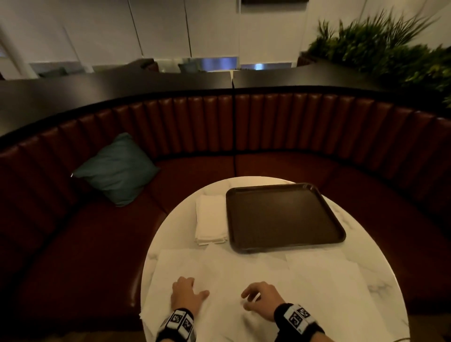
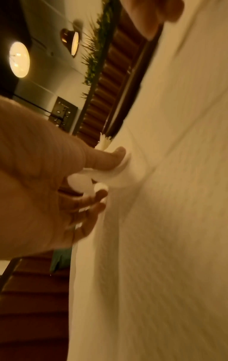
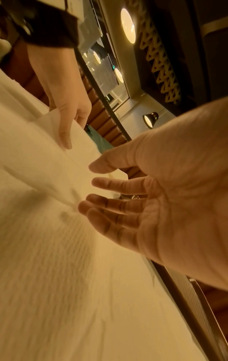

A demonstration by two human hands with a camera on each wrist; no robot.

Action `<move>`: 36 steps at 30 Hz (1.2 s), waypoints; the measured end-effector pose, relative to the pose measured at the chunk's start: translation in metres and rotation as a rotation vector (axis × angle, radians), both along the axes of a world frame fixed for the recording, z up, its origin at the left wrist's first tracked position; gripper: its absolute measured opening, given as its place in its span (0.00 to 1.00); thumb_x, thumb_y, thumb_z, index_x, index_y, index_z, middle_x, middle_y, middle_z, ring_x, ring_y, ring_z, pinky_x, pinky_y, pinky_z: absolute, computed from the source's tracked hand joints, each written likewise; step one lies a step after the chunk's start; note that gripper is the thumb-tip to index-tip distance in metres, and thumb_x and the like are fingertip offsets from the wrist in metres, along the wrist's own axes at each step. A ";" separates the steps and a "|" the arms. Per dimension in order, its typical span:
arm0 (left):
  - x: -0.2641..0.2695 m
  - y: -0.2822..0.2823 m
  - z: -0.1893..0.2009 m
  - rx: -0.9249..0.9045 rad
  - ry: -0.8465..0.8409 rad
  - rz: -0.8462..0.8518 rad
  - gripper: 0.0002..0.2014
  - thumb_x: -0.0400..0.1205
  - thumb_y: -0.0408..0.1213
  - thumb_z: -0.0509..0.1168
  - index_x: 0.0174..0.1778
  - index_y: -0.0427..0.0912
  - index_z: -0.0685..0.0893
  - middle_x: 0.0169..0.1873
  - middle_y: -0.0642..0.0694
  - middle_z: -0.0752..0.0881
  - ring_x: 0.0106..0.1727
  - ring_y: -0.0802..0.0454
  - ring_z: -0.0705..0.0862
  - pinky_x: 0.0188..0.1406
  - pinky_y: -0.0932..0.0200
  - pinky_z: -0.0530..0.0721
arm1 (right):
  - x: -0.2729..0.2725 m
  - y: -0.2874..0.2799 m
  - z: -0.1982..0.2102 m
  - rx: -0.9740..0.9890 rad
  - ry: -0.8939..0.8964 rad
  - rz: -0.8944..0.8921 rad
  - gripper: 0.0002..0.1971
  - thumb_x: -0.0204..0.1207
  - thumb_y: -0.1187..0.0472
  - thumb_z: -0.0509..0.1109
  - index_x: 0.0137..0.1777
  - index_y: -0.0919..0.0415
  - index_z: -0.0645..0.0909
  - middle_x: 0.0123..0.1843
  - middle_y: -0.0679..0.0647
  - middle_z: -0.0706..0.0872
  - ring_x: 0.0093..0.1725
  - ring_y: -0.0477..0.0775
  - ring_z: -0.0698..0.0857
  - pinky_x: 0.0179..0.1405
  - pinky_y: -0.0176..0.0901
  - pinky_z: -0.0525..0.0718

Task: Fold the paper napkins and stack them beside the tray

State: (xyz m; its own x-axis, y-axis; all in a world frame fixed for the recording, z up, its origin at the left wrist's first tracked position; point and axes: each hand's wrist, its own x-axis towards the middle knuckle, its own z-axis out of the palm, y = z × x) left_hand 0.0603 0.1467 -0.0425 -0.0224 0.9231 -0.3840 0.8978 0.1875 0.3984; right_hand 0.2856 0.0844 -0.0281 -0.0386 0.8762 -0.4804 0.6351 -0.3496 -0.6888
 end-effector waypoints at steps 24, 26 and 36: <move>0.059 -0.006 0.012 0.025 -0.323 -0.127 0.15 0.81 0.38 0.67 0.59 0.45 0.70 0.49 0.40 0.81 0.52 0.42 0.81 0.55 0.55 0.78 | -0.005 0.011 -0.007 -0.248 0.300 -0.503 0.16 0.72 0.74 0.70 0.57 0.62 0.74 0.33 0.64 0.90 0.24 0.60 0.88 0.24 0.43 0.85; 0.061 -0.004 0.015 0.030 -0.384 -0.089 0.14 0.79 0.34 0.69 0.54 0.46 0.71 0.46 0.34 0.83 0.50 0.39 0.82 0.46 0.56 0.77 | -0.001 0.012 -0.004 -0.252 0.277 -0.484 0.18 0.70 0.72 0.74 0.56 0.61 0.74 0.36 0.65 0.91 0.25 0.61 0.88 0.27 0.48 0.88; 0.050 0.003 0.052 -0.140 -0.953 0.213 0.12 0.77 0.33 0.74 0.54 0.38 0.83 0.39 0.43 0.87 0.42 0.49 0.86 0.32 0.62 0.83 | 0.014 0.017 0.017 -0.086 0.236 -0.564 0.22 0.71 0.40 0.74 0.50 0.59 0.79 0.42 0.55 0.85 0.33 0.52 0.84 0.31 0.40 0.85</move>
